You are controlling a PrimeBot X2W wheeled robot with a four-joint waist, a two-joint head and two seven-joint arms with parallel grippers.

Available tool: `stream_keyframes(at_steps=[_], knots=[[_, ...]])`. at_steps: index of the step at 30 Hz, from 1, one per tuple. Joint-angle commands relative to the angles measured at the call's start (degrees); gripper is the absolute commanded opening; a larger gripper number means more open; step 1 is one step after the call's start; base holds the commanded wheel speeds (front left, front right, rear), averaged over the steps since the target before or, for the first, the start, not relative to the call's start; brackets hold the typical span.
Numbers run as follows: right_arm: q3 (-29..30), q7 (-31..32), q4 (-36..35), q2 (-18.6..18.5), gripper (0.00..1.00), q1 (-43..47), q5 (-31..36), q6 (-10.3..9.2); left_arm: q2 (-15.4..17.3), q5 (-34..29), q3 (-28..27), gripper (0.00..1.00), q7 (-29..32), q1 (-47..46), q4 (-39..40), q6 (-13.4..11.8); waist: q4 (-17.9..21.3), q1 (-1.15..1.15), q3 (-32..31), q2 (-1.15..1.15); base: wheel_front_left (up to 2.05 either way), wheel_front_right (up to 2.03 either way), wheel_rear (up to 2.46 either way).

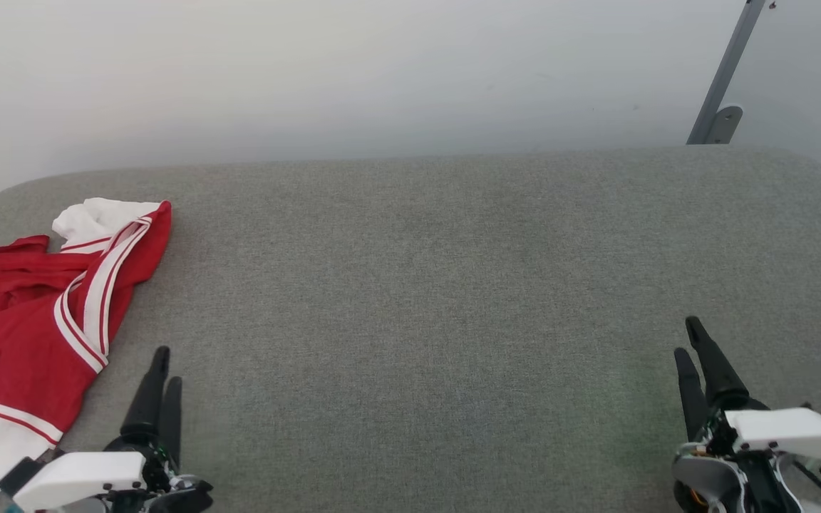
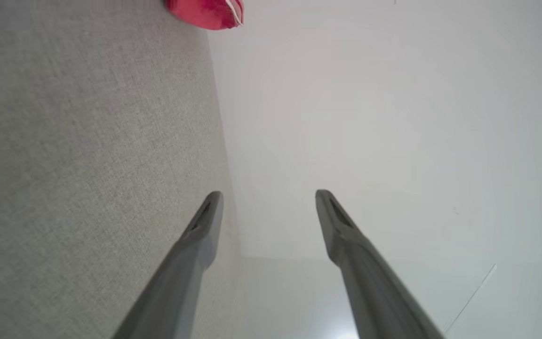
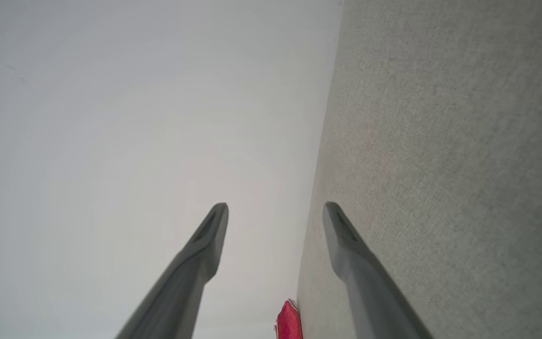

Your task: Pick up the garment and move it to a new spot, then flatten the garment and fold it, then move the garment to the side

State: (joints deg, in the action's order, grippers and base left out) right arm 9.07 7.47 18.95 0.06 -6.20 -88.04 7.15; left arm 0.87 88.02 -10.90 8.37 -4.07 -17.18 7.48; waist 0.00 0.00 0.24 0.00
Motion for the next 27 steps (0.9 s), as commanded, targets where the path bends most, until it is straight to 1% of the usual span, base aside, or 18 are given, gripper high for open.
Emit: stream_keyframes(at_steps=[1,4,10,13,21,27], knots=[[-1.0,-1.0,-0.2,-0.6,1.0,-2.8,1.3,0.07,1.4,-1.8,0.0,1.0,-1.1,-2.0,1.1,0.0,0.0,0.0,0.0,0.0,0.0,0.0,0.0],[-2.5,-2.1,0.5,-1.3,1.0,-4.2,4.1,0.08,2.6,-4.1,0.8,1.0,-2.5,-2.1,0.9,0.0,0.0,0.0,0.1,0.0,0.0,0.0,0.0],[-3.4,-3.9,0.6,-1.9,1.0,-6.0,11.5,0.11,4.8,-9.7,1.9,1.0,-4.8,-2.5,0.6,0.0,0.0,0.0,0.2,0.0,0.0,0.0,0.0],[-3.9,-4.7,0.4,-1.9,1.0,-6.6,15.2,0.12,5.2,-12.6,1.5,1.0,-5.6,-2.7,1.1,0.0,0.0,0.0,0.3,0.0,0.0,0.0,0.0],[-7.0,-6.9,0.0,-2.9,1.0,-8.0,25.5,0.16,6.7,-23.0,1.2,1.0,-7.7,-2.4,2.2,0.0,0.0,0.0,0.5,0.0,0.0,0.0,0.0],[-7.9,-8.3,1.6,-3.7,1.0,-9.1,34.5,0.19,7.3,-30.4,1.0,1.0,-9.2,-1.9,3.1,0.0,0.0,0.0,0.7,0.0,0.0,0.0,0.0]])
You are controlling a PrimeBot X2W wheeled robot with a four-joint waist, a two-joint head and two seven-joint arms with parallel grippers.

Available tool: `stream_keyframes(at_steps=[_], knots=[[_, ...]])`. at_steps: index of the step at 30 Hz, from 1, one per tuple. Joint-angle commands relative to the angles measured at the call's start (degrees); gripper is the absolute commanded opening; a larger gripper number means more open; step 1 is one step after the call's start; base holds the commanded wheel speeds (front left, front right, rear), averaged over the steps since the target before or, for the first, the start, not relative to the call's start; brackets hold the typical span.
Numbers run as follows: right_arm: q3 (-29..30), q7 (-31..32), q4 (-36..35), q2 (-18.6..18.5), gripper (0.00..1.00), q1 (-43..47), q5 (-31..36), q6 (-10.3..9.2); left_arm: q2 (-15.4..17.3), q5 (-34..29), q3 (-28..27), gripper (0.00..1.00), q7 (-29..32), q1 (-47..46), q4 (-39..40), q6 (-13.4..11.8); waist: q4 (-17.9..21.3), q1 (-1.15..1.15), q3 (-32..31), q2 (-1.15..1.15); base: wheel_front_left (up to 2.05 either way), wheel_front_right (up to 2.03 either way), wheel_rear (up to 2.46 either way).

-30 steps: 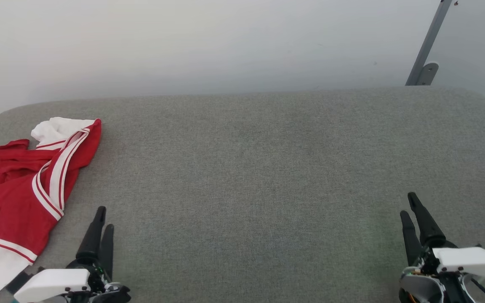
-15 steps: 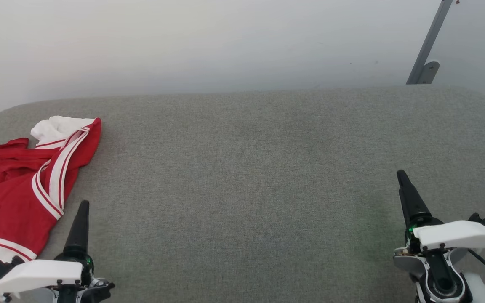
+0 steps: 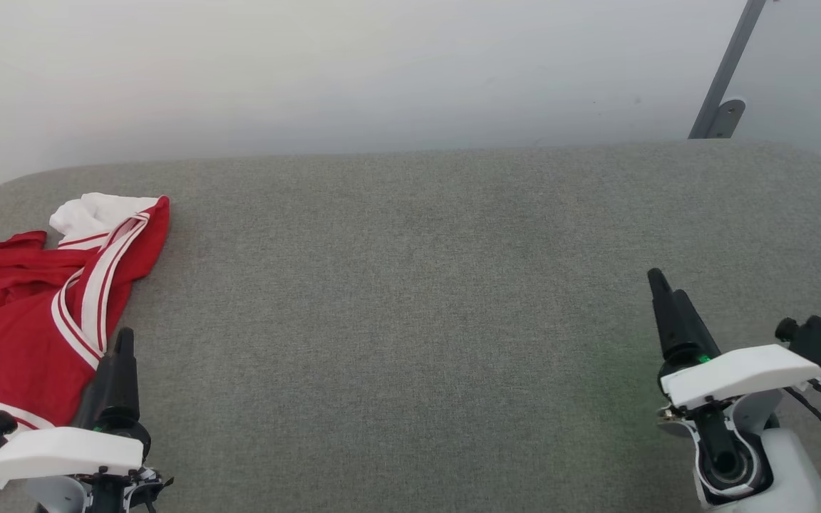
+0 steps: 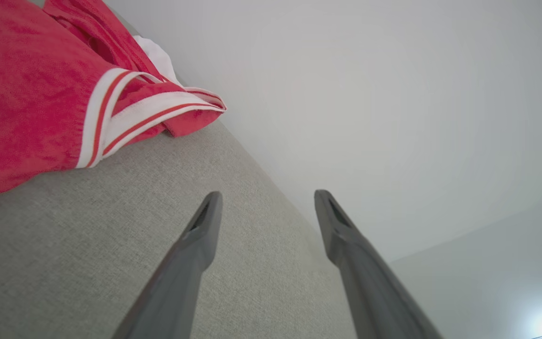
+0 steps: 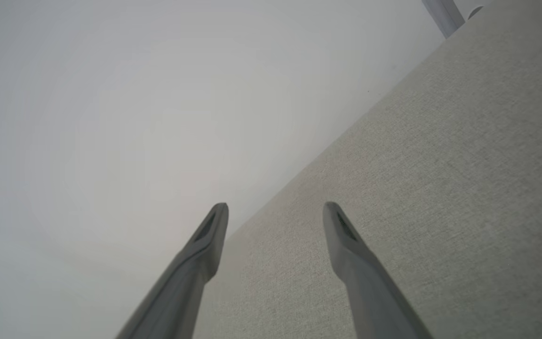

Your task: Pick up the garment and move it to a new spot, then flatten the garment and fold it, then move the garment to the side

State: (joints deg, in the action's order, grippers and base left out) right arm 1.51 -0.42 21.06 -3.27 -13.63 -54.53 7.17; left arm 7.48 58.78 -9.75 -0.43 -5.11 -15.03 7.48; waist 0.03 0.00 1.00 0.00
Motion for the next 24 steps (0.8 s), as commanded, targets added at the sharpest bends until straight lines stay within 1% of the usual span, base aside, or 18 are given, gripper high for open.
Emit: stream_keyframes(at_steps=[1,6,10,16,24], knots=[[-0.6,-0.7,0.3,-0.5,1.0,-1.8,2.6,0.17,0.8,-2.3,-0.1,1.0,-0.6,-0.8,1.1,0.0,0.0,0.0,0.0,0.0,0.0,0.0,0.0],[-1.0,-1.8,2.9,-0.4,1.0,-3.2,8.4,0.19,1.6,-8.2,0.7,1.0,-1.8,-0.3,1.8,0.0,0.0,0.0,0.2,0.0,0.0,0.0,0.0],[-1.2,-2.7,3.6,-0.6,1.0,-4.1,14.4,0.21,2.3,-12.7,1.4,1.0,-2.7,0.1,2.0,0.0,0.0,0.0,0.5,0.0,0.0,0.0,0.0],[-0.1,-4.0,3.8,0.1,1.0,-4.7,22.3,0.23,3.2,-18.4,2.2,1.0,-3.9,0.6,2.0,0.0,0.0,0.0,0.7,0.0,0.0,0.0,0.0],[0.6,-5.6,4.3,0.6,1.0,-5.1,28.2,0.26,4.0,-24.9,3.5,1.0,-5.5,1.6,3.0,0.0,0.0,0.0,1.0,0.0,0.0,0.0,0.0]])
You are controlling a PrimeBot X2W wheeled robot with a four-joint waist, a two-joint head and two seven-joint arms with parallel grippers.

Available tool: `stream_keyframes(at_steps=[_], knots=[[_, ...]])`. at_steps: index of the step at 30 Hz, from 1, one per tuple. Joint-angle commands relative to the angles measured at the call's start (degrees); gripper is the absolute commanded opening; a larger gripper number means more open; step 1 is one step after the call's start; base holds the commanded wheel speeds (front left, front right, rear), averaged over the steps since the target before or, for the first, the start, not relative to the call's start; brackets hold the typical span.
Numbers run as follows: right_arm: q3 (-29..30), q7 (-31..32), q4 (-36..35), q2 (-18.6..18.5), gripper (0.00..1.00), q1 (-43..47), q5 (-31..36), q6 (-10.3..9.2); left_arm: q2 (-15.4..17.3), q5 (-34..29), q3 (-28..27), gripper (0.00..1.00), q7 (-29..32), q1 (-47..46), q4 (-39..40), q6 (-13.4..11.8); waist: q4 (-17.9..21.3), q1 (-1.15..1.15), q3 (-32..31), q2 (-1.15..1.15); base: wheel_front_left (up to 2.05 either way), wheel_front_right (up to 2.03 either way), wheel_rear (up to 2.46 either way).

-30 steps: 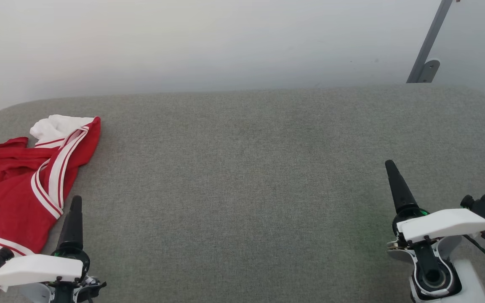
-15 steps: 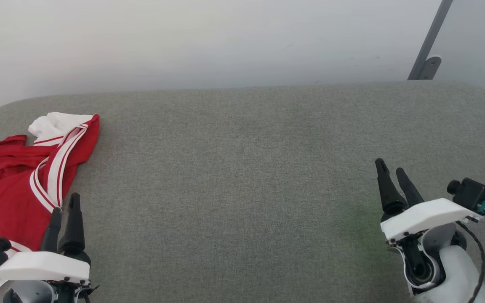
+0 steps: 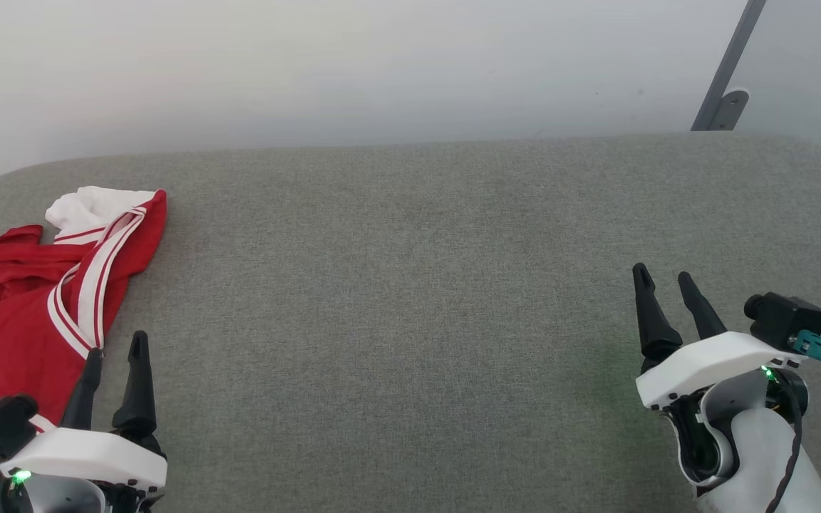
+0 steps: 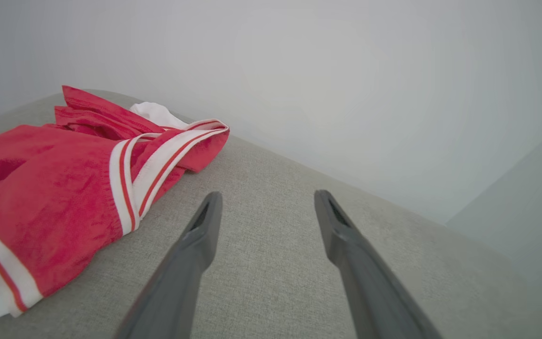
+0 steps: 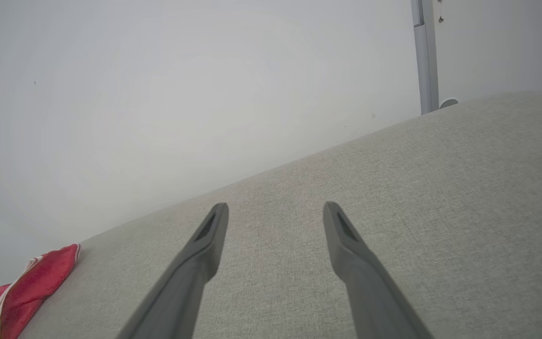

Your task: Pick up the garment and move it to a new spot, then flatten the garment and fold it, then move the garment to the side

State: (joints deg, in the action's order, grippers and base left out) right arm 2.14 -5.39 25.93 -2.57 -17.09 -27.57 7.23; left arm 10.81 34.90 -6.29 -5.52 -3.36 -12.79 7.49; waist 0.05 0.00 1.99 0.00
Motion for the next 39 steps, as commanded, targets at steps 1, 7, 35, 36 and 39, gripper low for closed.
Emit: stream_keyframes(at_steps=[1,7,35,36,39], knots=[[-0.1,-0.7,-0.6,-0.1,1.0,-1.6,2.0,0.19,0.7,-1.8,0.2,1.0,-0.6,-0.1,0.9,0.0,0.0,0.0,0.0,0.0,0.0,0.0,0.0],[-0.6,-1.8,-1.0,-0.2,1.0,-1.6,6.6,0.22,1.2,-6.0,0.9,1.0,-1.7,0.7,1.4,-0.3,0.1,0.0,0.2,0.0,0.0,0.0,0.0],[0.8,-6.1,-2.1,-0.4,1.0,0.3,24.5,0.32,1.6,-18.2,1.0,1.0,-5.9,2.2,2.0,-0.4,-0.1,0.0,1.6,0.0,0.0,0.0,0.0],[1.1,-6.3,-2.0,-0.4,1.0,0.4,25.2,0.32,1.6,-18.6,0.9,1.0,-6.1,2.2,1.9,-0.4,-0.1,0.0,1.6,0.0,0.0,0.0,0.0],[1.7,-6.7,-2.0,-0.4,1.0,0.7,26.5,0.33,1.6,-19.6,0.8,1.0,-6.4,2.4,1.6,-0.2,-0.2,0.0,1.7,0.0,0.0,0.0,0.0]])
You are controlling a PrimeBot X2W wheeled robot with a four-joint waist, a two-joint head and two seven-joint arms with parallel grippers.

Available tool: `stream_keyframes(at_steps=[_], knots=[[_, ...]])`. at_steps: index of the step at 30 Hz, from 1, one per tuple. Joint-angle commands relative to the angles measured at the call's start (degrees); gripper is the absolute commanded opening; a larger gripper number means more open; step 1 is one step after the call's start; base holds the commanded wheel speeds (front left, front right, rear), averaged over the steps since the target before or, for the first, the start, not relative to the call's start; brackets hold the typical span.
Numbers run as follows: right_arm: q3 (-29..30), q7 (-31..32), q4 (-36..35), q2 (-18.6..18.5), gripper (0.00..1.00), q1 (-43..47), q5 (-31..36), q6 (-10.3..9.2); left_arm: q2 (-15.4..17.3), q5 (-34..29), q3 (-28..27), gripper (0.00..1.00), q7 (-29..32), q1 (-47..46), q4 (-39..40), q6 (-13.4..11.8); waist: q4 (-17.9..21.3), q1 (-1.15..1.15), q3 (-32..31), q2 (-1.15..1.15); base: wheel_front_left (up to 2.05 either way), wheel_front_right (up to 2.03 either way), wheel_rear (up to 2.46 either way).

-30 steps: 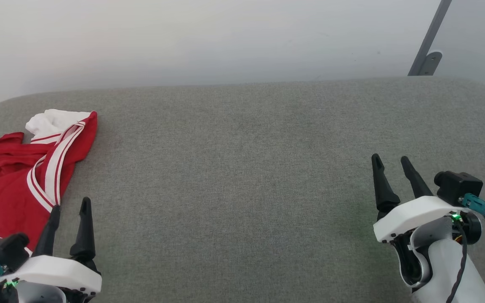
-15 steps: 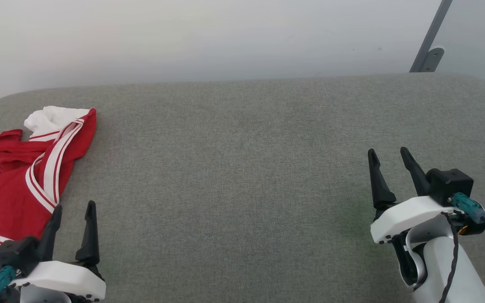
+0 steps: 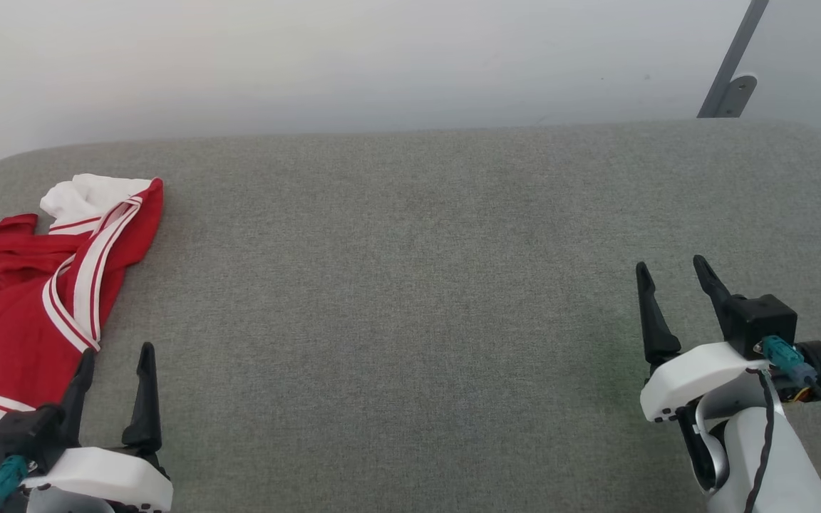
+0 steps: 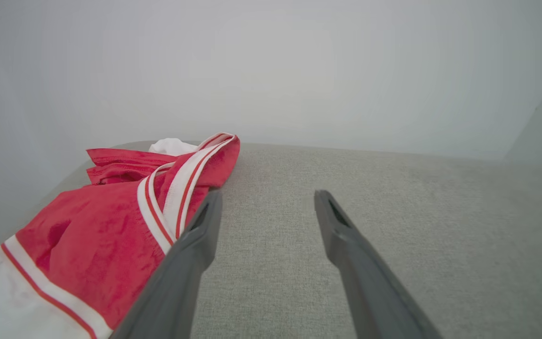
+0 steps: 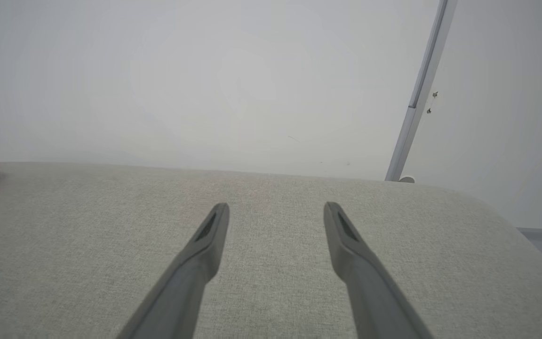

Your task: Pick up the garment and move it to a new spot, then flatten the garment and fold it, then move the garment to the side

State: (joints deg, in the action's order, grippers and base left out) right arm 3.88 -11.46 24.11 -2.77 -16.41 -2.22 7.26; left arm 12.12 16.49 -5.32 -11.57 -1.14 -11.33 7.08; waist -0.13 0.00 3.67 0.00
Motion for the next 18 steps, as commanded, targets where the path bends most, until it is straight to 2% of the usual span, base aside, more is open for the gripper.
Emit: stream_keyframes(at_steps=[1,10,18], knots=[[0.1,-0.7,-0.1,-0.2,1.0,0.0,1.6,0.32,0.5,-1.7,-0.1,1.0,-0.6,0.3,0.0,0.2,0.0,0.0,0.0,0.0,0.0,0.0,0.0],[0.9,-1.9,-1.5,-0.1,1.0,1.2,4.7,0.35,0.2,-1.9,-1.5,1.0,-1.7,-0.1,-0.7,0.4,-0.2,0.0,0.3,0.0,0.0,0.0,0.0],[0.7,-2.9,-3.0,-0.2,1.0,2.4,6.4,0.34,1.5,-3.1,0.4,1.0,-2.8,0.1,-0.7,0.4,-0.2,0.0,0.5,0.0,0.0,0.0,0.0]])
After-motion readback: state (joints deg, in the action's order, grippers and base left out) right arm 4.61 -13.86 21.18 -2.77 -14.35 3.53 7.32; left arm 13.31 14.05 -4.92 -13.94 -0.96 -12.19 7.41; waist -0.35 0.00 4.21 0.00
